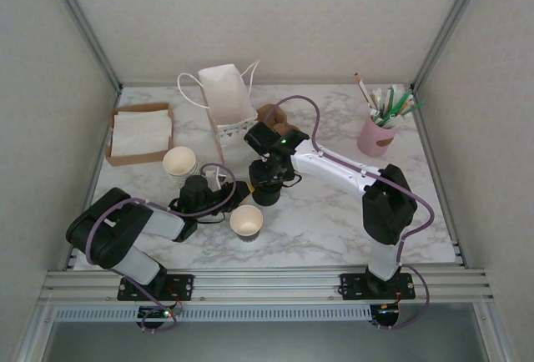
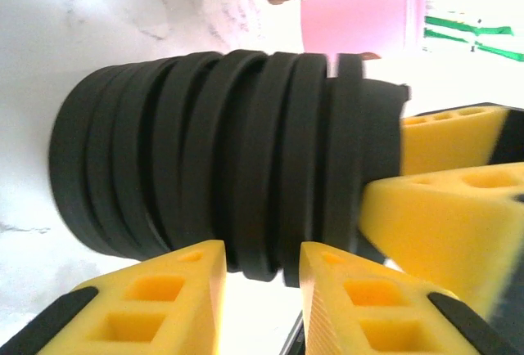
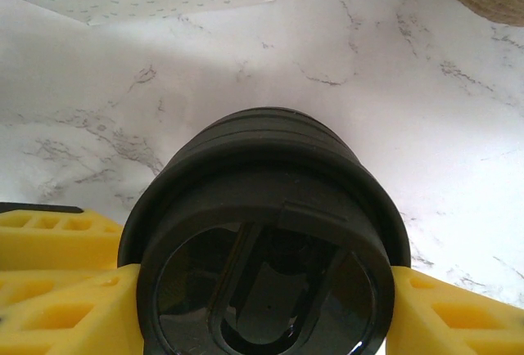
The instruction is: Pack the takeout coffee
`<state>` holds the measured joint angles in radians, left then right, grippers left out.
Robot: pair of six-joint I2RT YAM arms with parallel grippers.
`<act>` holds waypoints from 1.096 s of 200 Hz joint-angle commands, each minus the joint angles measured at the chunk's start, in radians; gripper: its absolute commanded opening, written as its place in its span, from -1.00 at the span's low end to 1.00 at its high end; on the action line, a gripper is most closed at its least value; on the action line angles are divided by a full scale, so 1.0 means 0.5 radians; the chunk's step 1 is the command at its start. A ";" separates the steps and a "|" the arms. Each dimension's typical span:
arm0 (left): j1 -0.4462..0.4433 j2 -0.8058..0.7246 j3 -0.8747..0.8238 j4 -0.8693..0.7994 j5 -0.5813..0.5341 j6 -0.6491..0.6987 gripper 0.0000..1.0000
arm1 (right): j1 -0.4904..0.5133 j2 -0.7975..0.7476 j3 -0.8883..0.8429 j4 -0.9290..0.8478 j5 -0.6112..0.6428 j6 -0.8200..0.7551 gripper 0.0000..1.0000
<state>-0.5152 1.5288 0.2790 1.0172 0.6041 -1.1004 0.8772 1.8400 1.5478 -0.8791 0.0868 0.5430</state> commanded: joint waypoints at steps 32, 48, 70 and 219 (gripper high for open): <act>0.021 -0.060 0.025 -0.004 0.018 0.038 -0.36 | -0.012 -0.053 -0.012 -0.030 -0.026 0.000 0.31; 0.021 -0.012 0.029 0.024 0.024 0.030 -0.37 | -0.012 -0.060 -0.012 -0.028 -0.035 -0.001 0.30; 0.021 0.037 0.031 0.063 0.028 0.022 -0.40 | -0.012 -0.073 -0.014 -0.025 -0.047 -0.001 0.30; 0.021 0.037 0.043 0.011 0.018 0.044 -0.41 | -0.012 -0.147 -0.040 -0.054 0.008 0.004 0.30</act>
<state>-0.5133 1.5623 0.2802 1.0271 0.6067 -1.0988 0.8749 1.7985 1.5375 -0.8799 0.0772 0.5430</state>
